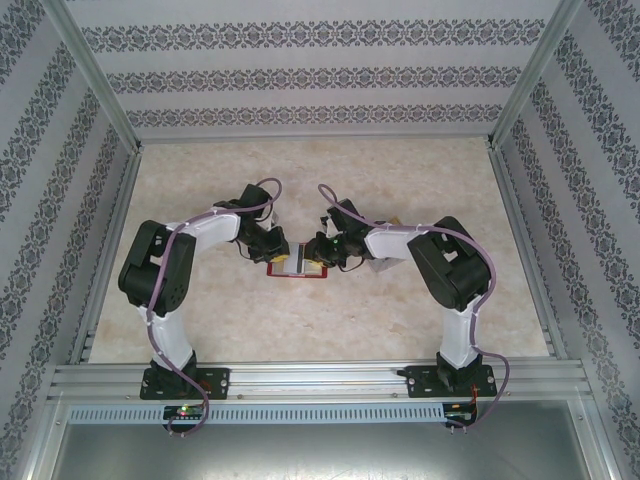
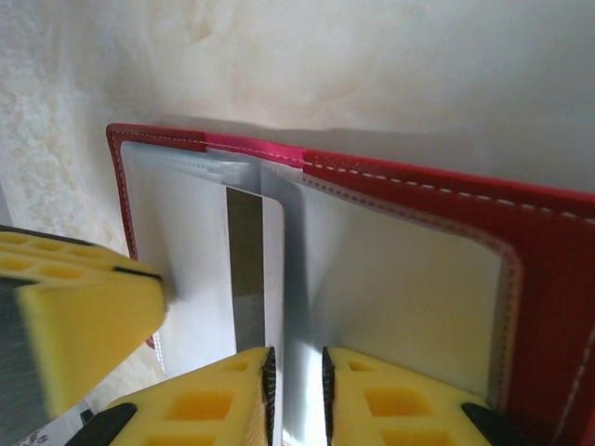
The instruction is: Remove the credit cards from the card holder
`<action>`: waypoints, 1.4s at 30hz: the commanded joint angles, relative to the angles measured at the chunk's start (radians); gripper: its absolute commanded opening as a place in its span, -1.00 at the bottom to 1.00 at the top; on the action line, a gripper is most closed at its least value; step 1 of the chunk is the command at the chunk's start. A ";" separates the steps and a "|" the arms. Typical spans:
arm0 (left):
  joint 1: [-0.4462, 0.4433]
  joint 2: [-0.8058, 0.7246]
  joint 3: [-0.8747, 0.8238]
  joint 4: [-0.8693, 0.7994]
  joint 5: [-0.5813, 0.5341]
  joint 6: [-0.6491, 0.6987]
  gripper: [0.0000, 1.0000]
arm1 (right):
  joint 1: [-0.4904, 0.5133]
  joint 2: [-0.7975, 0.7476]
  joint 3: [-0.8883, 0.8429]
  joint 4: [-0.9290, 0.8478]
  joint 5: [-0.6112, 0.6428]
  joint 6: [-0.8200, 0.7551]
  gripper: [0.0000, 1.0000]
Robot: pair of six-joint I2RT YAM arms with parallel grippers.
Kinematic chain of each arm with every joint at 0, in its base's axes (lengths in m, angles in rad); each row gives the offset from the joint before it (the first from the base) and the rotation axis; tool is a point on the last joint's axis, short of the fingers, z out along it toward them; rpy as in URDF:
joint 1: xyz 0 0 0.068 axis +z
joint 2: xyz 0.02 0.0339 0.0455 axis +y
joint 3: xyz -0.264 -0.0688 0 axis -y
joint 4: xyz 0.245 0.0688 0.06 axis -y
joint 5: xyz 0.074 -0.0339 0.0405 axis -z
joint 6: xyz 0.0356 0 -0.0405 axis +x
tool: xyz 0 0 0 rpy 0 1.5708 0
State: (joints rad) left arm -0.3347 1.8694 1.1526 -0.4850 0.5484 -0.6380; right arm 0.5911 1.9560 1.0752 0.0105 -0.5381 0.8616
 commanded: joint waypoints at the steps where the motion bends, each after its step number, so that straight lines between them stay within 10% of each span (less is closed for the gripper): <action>1: -0.010 0.034 0.011 -0.039 -0.051 -0.018 -0.75 | 0.003 0.027 0.031 -0.012 0.000 0.006 -0.51; 42: -0.010 0.012 0.000 -0.003 -0.043 -0.072 -0.20 | -0.046 -0.110 -0.097 0.087 -0.030 -0.006 -1.00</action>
State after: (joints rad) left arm -0.3397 1.8694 1.1568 -0.4553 0.5510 -0.6903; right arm 0.5533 1.8927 0.9997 0.1196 -0.5636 0.9016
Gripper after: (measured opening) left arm 0.396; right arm 0.061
